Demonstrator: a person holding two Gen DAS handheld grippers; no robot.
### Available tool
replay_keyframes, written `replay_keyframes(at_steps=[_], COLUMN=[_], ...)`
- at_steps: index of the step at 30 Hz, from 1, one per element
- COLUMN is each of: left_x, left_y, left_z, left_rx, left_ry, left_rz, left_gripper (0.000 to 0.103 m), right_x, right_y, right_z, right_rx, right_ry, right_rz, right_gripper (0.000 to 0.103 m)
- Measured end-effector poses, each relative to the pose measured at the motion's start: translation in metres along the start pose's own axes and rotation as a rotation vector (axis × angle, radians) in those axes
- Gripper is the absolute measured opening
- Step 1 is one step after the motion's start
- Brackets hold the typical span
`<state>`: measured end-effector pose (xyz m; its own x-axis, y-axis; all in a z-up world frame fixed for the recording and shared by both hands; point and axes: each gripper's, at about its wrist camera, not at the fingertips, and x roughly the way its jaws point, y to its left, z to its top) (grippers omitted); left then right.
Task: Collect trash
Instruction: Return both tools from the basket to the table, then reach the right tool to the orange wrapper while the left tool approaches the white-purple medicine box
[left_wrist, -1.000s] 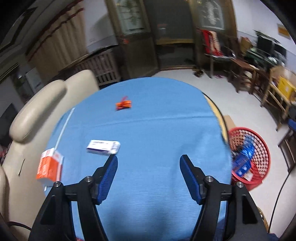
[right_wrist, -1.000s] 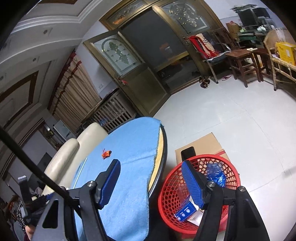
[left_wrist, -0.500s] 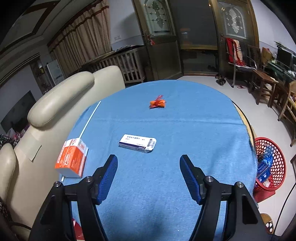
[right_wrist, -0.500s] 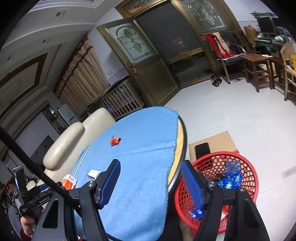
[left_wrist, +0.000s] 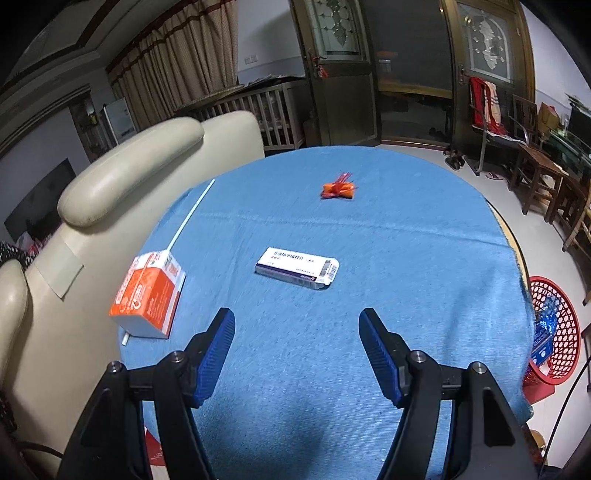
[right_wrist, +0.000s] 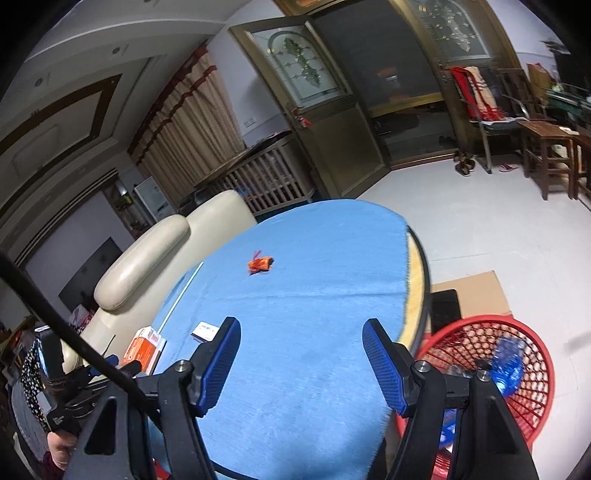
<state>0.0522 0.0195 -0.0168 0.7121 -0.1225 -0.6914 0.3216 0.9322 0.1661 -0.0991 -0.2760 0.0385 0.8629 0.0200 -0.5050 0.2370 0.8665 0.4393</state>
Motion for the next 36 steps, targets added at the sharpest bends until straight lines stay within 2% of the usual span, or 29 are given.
replay_keyframes(at_steps=[11,23,31,36], left_x=[0.057,0.09,0.101,0.105], left_y=[0.053,0.103,0.116,0.123], left_z=[-0.019,-0.033,-0.038,-0.04], left_rx=[-0.141,-0.246,-0.256,-0.269], left_ry=[0.141,0.218,0.247,0.255], left_rz=[0.015,0.058,0.06,0.052], left_gripper=[0.07,0.07,0.07,0.07], right_x=[0.082,0.187,0.274,0.341], right_y=[0.039,0.087,0.086,0.078], right_z=[0.01,0.021,0.036,0.046], right_rx=[-0.081,-0.163,-0.207,-0.174], right_ry=[0.108,0.24,0.319,0.381], right_rz=[0.059,0.115,0.091,0.056], right_gripper=[0.072,0.072,0.072,0.072])
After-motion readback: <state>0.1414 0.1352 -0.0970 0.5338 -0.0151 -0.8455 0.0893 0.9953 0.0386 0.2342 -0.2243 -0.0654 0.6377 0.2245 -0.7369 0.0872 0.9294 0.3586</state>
